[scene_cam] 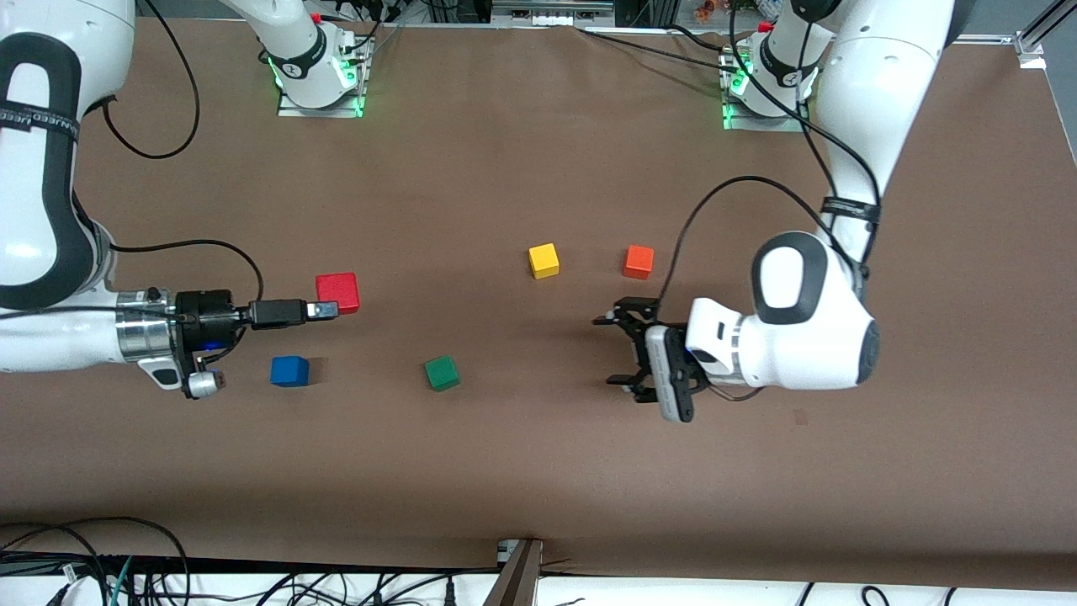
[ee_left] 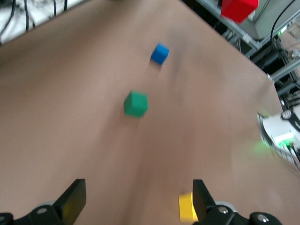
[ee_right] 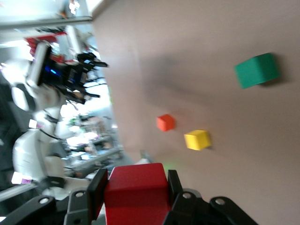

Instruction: Pass red block to right arm, stack on blue

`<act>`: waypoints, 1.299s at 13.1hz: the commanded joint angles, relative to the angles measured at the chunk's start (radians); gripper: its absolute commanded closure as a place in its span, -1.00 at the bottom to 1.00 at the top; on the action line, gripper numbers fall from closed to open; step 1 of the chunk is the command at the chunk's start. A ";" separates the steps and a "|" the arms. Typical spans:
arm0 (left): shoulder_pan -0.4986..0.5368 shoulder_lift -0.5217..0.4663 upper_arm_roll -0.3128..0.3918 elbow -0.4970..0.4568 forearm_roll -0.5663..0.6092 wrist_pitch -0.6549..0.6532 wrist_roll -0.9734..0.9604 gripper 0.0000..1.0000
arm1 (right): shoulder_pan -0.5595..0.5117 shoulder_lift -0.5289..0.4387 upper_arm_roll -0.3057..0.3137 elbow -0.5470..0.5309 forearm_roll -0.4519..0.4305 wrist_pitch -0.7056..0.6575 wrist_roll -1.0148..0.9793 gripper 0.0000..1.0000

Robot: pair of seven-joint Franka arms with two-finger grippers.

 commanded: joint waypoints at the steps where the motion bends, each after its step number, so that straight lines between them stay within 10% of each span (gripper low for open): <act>1: 0.026 -0.017 0.052 0.001 0.109 -0.127 -0.051 -1.00 | 0.005 -0.027 -0.022 0.000 -0.175 0.026 -0.082 0.60; 8: 0.077 -0.156 0.186 -0.022 0.507 -0.314 -0.050 -1.00 | 0.045 -0.079 -0.021 -0.039 -0.644 0.308 -0.089 0.60; 10: 0.092 -0.305 0.184 -0.112 0.717 -0.311 -0.050 -1.00 | 0.049 -0.080 -0.021 -0.078 -0.678 0.386 -0.089 0.60; 17: 0.271 -0.539 0.186 -0.217 0.785 -0.226 -0.053 -1.00 | 0.092 -0.041 -0.022 -0.188 -0.758 0.672 -0.045 0.61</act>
